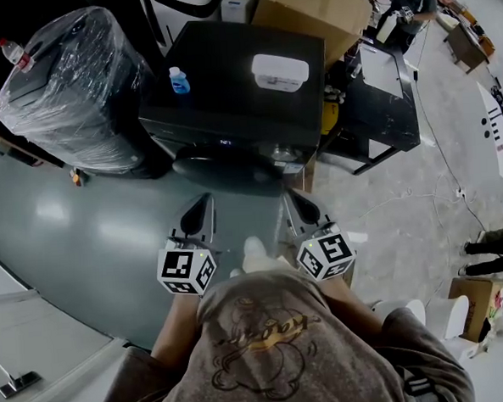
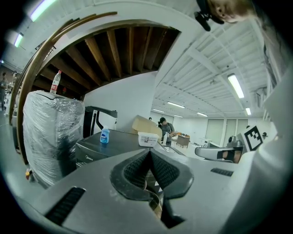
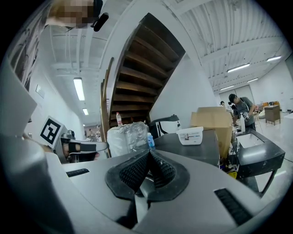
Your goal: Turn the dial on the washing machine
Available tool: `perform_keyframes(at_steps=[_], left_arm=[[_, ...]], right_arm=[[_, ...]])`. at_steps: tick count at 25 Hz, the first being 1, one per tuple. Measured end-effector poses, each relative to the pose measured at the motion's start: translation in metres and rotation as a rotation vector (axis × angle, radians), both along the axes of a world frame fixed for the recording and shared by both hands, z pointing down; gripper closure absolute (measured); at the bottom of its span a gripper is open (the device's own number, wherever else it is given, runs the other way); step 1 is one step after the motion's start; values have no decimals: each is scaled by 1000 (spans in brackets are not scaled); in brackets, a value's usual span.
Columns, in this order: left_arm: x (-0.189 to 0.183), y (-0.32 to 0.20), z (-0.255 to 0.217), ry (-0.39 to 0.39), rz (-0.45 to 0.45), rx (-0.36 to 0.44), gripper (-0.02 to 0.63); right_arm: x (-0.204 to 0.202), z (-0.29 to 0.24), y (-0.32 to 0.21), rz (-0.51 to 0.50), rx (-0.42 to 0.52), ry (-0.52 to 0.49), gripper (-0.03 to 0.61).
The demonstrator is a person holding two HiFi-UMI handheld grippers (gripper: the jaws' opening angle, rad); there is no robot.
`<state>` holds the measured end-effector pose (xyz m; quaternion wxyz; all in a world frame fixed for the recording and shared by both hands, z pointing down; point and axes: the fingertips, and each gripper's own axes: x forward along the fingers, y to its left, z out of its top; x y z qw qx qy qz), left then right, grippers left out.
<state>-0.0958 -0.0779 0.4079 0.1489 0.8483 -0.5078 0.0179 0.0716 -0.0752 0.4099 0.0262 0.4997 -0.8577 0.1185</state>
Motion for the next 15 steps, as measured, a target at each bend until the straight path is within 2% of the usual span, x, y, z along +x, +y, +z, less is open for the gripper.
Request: perform_keyframes(at_steps=[15], left_arm=[[1,-3,1,0,-5,-22,618]], right_arm=[[1,7,-4,-3,-24,9,578]])
